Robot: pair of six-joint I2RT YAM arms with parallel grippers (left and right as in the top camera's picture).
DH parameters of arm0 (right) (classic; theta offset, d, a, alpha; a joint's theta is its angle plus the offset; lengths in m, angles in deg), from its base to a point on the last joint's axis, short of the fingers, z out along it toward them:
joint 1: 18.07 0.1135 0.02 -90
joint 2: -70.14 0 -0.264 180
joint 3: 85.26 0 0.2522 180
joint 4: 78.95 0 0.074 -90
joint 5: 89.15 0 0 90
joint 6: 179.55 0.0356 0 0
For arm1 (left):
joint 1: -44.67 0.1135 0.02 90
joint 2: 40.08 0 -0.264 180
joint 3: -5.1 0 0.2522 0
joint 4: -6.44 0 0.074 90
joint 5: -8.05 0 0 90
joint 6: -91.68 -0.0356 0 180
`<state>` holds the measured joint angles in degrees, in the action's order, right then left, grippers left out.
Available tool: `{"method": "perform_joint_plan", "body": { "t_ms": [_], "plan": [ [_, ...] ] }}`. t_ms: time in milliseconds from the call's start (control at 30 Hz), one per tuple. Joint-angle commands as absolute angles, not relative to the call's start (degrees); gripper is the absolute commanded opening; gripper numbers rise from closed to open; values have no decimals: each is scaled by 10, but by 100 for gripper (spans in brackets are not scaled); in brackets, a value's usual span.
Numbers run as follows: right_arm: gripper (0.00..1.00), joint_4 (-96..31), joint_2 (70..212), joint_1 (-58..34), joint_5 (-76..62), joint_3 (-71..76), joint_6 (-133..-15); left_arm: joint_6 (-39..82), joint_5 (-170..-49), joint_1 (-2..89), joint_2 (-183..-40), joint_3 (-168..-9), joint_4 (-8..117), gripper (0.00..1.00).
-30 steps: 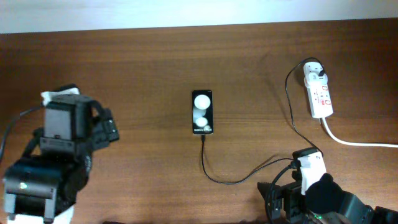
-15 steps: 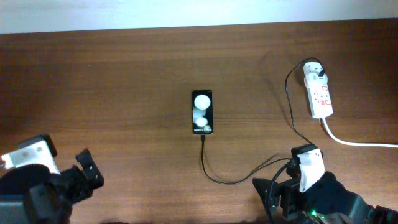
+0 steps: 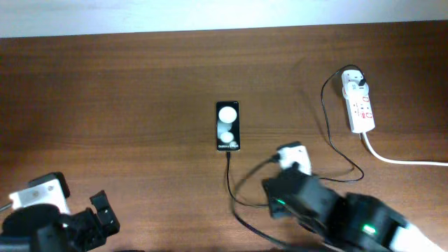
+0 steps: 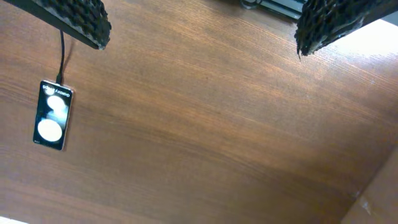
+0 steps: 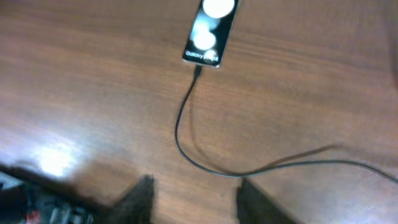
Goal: Plug charger to phone and switch on socket
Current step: 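Move the right gripper over the white power strip's switch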
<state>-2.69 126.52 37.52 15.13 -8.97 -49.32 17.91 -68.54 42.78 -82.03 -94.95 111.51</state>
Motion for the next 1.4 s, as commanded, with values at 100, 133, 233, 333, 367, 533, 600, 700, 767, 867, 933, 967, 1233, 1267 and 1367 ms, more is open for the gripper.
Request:
{"method": "perform_joint_plan", "body": {
  "t_ms": [100, 133, 233, 333, 367, 533, 600, 700, 767, 867, 933, 967, 1233, 1267, 1367],
  "plan": [
    [17, -56, 1391, 370, 118, -96, -433, 174, -691, 431, -719, -948, 1127, 99],
    [17, -57, 1394, 363, 118, -96, -419, 174, -691, 431, -705, -948, 1127, 99],
    [16, -54, 1395, 298, 91, -96, -411, 174, -691, 431, -644, -948, 1127, 99],
    [6, -28, 1395, 205, 87, -96, -413, 174, -691, 431, -599, -948, 1127, 99],
    [4, -13, 1395, 165, 85, -96, -423, 174, -691, 431, -589, -948, 1127, 99],
    [4, 1, 1395, -16, 16, -96, -504, 174, -691, 423, -577, -949, 1127, 99],
    [4, 8, 1395, -77, 10, -96, -515, 174, -691, 413, -577, -949, 1127, 99],
    [4, 9, 1395, -157, -6, -96, -551, 174, -691, 409, -577, -948, 1127, 99],
    [4, 8, 1404, -221, -6, -86, -553, 174, -691, 409, -577, -949, 1127, 99],
    [4, 15, 1460, -294, -5, -31, -566, 174, -691, 409, -577, -949, 1127, 99],
    [4, 30, 1522, -322, -5, 31, -579, 174, -691, 409, -576, -948, 1127, 99],
    [4, 44, 1556, -332, -4, 68, -579, 174, -691, 409, -573, -948, 1127, 99],
    [4, 130, 1812, -358, 0, 351, -593, 174, -691, 409, -473, -949, 1126, 99],
    [4, 128, 1824, -362, 2, 358, -593, 174, -691, 409, -469, -949, 1126, 99],
    [4, 108, 1862, -383, 24, 365, -593, 174, -691, 409, -442, -949, 1126, 99]
  ]
}}
